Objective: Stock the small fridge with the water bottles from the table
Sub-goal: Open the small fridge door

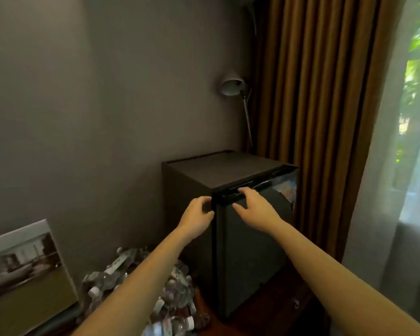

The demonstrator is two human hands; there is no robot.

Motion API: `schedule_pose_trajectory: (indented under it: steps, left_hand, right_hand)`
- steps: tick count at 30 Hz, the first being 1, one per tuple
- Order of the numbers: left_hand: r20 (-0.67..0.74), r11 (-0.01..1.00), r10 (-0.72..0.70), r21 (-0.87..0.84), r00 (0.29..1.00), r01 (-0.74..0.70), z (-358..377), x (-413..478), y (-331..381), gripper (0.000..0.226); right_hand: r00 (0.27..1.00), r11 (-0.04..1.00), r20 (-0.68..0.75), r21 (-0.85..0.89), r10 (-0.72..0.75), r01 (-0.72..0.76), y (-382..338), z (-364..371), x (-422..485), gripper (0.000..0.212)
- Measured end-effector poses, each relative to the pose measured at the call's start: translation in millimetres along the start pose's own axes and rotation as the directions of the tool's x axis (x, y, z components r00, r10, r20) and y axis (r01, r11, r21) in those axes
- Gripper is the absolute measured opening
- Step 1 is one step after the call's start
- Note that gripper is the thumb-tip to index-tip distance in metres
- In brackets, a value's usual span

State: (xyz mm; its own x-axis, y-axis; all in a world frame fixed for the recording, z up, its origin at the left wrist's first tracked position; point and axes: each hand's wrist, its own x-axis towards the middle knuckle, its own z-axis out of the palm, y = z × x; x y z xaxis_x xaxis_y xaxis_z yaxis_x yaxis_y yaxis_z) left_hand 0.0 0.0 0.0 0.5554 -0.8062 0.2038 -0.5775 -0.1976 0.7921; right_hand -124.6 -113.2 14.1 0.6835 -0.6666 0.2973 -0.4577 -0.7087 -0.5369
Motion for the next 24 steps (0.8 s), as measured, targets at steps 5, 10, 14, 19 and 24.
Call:
schedule_pose_trajectory:
  steps: [5,10,14,19,24]
  left_hand:
    - [-0.009,0.955,0.189,0.233,0.982,-0.182,5.8,45.9,-22.4,0.063]
    - [-0.027,0.834,0.296,0.495,0.955,-0.245,14.9,64.6,-41.9,0.07]
    - [-0.061,0.734,0.398,0.62,0.915,-0.278,14.4,67.4,-45.9,0.071]
    - [-0.045,0.679,0.385,0.691,0.922,-0.249,15.4,64.1,-43.0,0.082]
    - [-0.024,0.642,0.391,0.724,0.92,-0.254,13.0,65.6,-40.3,0.089]
  right_hand:
    - [0.999,0.99,0.029,-0.143,0.016,-0.011,-11.4,31.7,45.7,0.06]
    - [0.987,0.948,-0.151,-0.319,-0.06,0.009,-4.9,50.6,53.1,0.054]
    - [0.979,0.937,-0.201,-0.347,-0.041,-0.031,-12.0,55.6,56.0,0.054]
    - [0.984,0.918,-0.179,-0.389,0.008,-0.079,-19.8,52.4,58.5,0.048]
    - [0.955,0.939,-0.295,-0.318,0.035,-0.133,-17.5,45.0,41.0,0.04]
